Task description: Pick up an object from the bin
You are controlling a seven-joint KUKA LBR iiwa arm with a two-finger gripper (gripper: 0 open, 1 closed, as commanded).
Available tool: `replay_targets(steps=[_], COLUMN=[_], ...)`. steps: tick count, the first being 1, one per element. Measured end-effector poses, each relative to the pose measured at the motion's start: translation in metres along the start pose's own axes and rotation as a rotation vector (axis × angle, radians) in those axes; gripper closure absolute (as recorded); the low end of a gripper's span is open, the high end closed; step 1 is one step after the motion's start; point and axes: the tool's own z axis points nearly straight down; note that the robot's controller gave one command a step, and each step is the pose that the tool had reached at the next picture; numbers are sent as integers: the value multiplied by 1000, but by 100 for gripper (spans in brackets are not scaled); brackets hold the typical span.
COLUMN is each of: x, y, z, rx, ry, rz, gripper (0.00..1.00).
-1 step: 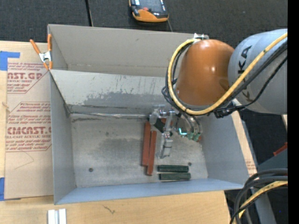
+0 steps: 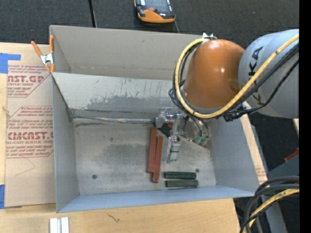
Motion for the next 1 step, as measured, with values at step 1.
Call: replay_targets(steps=[1], x=[-12], y=[-4], z=[42], rx=[1], ry=[-3], rz=[-134], gripper=[0])
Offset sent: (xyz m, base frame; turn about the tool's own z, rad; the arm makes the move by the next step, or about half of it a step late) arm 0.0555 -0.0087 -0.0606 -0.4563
